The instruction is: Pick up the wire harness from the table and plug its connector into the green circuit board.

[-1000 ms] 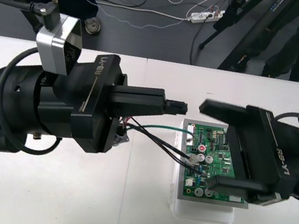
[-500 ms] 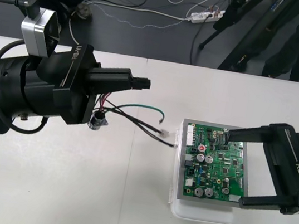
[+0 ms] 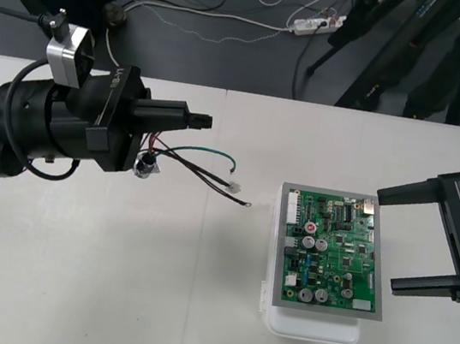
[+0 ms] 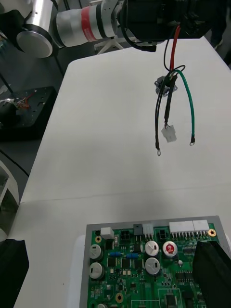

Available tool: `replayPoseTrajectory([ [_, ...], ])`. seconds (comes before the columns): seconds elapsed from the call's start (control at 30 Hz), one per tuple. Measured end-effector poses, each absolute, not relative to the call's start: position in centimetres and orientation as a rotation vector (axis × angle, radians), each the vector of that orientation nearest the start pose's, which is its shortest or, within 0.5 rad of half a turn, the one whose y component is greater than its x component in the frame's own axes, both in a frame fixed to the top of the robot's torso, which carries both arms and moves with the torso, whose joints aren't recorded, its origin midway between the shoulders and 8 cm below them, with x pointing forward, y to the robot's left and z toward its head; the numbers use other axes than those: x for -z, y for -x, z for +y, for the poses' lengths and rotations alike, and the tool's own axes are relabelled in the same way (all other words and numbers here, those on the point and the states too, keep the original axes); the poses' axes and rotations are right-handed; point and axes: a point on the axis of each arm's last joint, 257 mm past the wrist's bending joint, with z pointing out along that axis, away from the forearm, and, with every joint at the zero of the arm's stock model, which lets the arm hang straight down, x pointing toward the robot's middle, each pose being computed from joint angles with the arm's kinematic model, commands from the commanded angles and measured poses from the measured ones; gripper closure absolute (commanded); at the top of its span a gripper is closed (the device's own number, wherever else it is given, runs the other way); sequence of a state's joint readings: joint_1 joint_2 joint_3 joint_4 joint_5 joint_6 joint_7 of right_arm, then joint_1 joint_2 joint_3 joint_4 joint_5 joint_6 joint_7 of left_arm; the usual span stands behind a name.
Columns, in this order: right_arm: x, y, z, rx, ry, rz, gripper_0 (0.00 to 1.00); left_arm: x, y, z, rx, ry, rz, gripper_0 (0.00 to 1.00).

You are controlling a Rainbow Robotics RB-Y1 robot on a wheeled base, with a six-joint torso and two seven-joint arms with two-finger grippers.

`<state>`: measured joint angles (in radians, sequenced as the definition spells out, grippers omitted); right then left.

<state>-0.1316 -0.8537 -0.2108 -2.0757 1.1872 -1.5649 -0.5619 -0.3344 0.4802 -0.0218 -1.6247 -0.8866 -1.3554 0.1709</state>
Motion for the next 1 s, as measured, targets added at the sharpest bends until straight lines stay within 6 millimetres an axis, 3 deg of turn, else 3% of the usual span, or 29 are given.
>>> replayPoseTrajectory([
  [0.17,9.2,-29.5,-16.8,-0.786,1.618,1.574,0.0,3.8,-38.1,6.5,1.226,-1.108,0.954,1.0],
  [0.37,10.2,-30.7,-18.8,-0.666,1.66,1.648,0.0,6.4,-38.9,6.1,1.124,-1.187,0.87,1.0],
  [0.8,12.4,-34.3,-23.7,-0.332,1.721,1.792,0.0,12.0,-37.5,4.1,1.175,-1.239,0.873,1.0],
  [1.0,14.2,-35.0,-25.0,-0.202,1.796,1.837,0.0,14.6,-37.5,4.1,1.074,-1.276,0.813,1.0],
])
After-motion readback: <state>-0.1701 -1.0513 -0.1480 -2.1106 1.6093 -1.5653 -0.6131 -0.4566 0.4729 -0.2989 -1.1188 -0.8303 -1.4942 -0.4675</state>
